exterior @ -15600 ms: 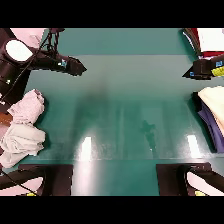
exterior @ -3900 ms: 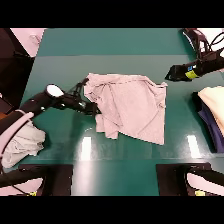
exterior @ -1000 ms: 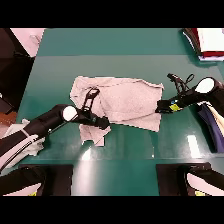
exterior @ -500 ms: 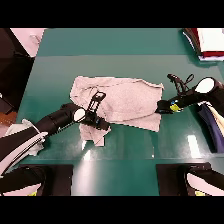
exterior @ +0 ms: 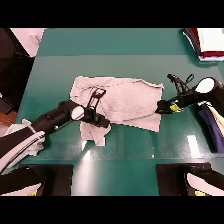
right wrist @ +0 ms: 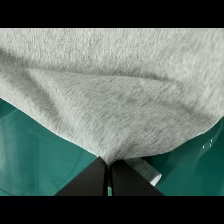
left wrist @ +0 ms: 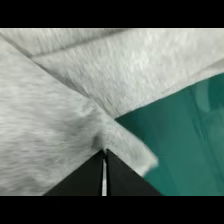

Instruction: Fold the shirts.

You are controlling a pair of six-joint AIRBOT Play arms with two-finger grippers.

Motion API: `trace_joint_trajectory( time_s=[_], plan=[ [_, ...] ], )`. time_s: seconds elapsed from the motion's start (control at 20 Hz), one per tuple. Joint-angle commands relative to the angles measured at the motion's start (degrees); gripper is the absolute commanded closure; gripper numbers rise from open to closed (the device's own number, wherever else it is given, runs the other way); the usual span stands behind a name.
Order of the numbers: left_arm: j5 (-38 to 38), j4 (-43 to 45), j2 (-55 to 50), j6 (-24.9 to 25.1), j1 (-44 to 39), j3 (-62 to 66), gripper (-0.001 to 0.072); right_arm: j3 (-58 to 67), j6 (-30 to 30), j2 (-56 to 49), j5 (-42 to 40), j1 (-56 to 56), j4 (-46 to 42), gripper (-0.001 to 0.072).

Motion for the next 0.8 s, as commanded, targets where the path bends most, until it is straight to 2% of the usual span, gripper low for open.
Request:
trace_joint_trajectory(
  time_s=[0.0, 0.15, 0.35, 0.55, 0.75],
  plan=[
    [-4.59, 3.3, 8.7, 4.11, 5.73, 2.1, 0.0688, 0.09, 0.0, 2.54, 1.46, -1.79, -0.17, 0.07],
    [-15.17, 4.83, 19.19, 10.64, 16.74, 3.98, 0.0687, 0.11, 0.0, 9.27, 3.8, -6.93, -0.11, 0.07],
    [-22.97, 5.09, 29.18, 16.39, 28.46, 9.84, 0.0686, 0.11, 0.0, 18.16, 4.55, -12.26, 0.07, 0.0701],
    [-24.7, 5.22, 30.84, 18.25, 30.49, 18.67, 0.0686, 2.32, 0.0, 23.82, 3.3, -13.79, 0.07, 0.0701],
    [-24.37, 5.84, 30.84, 18.58, 30.49, 31.61, 0.0686, 14.23, -0.02, 25.62, 2.47, -13.79, -0.15, 0.0701]
  ],
)
